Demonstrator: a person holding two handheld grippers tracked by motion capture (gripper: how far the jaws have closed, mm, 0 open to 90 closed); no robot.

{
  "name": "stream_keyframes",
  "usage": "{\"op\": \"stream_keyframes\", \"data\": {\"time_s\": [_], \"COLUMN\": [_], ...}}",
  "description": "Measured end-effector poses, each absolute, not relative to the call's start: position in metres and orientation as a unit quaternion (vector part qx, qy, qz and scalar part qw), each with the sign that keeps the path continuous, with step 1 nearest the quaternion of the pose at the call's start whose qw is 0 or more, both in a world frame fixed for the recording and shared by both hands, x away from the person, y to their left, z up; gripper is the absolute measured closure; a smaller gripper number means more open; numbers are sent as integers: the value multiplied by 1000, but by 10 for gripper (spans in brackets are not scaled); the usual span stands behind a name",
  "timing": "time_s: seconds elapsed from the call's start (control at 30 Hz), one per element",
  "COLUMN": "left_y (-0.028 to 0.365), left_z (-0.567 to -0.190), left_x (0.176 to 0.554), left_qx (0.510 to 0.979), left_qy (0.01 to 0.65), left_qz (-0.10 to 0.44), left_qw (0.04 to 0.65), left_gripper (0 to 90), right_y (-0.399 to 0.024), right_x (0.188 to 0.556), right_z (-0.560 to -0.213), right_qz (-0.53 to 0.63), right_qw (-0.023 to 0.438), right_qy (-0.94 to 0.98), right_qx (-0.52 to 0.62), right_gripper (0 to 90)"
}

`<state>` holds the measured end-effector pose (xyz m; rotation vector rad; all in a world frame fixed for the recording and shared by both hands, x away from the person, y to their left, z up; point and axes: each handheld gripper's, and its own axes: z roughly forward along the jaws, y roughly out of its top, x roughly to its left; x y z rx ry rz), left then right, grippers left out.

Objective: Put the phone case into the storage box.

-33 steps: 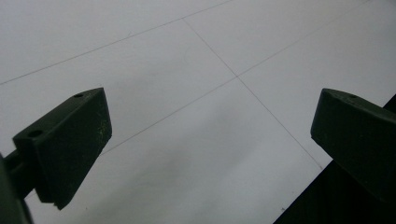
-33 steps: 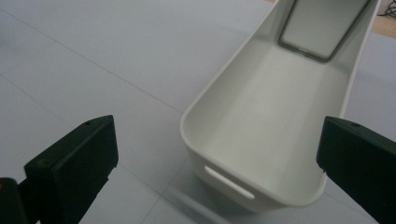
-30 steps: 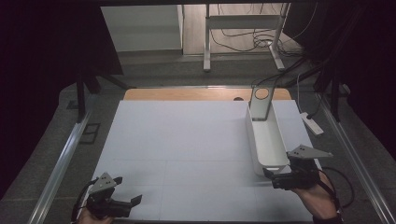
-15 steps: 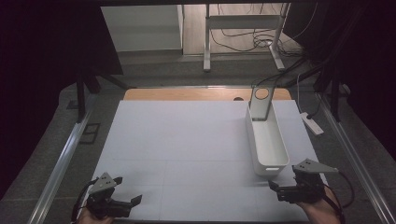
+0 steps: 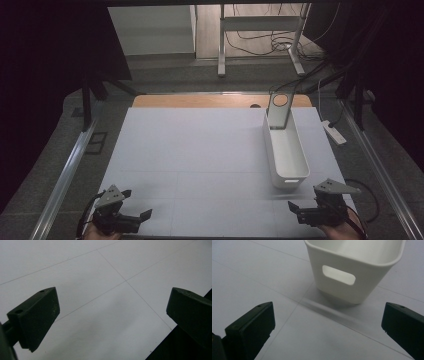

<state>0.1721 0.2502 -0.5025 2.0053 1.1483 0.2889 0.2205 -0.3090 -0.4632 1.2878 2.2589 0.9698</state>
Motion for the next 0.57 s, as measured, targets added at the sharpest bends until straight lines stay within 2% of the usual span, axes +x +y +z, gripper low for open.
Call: {"op": "stream_keyframes", "data": {"time_s": [0.57], "left_y": [250], "left_z": [-502], "left_x": [172], "left_qx": [791], "left_qy": [453], "left_qz": [113], "left_qw": [396], "left_gripper": [0], "right_y": [-312], "right_x": [217], "right_z": [-469], "right_qz": [335], "right_qw": [176], "right_qy": [803], "right_qx": [460], "right_gripper": [0]}}
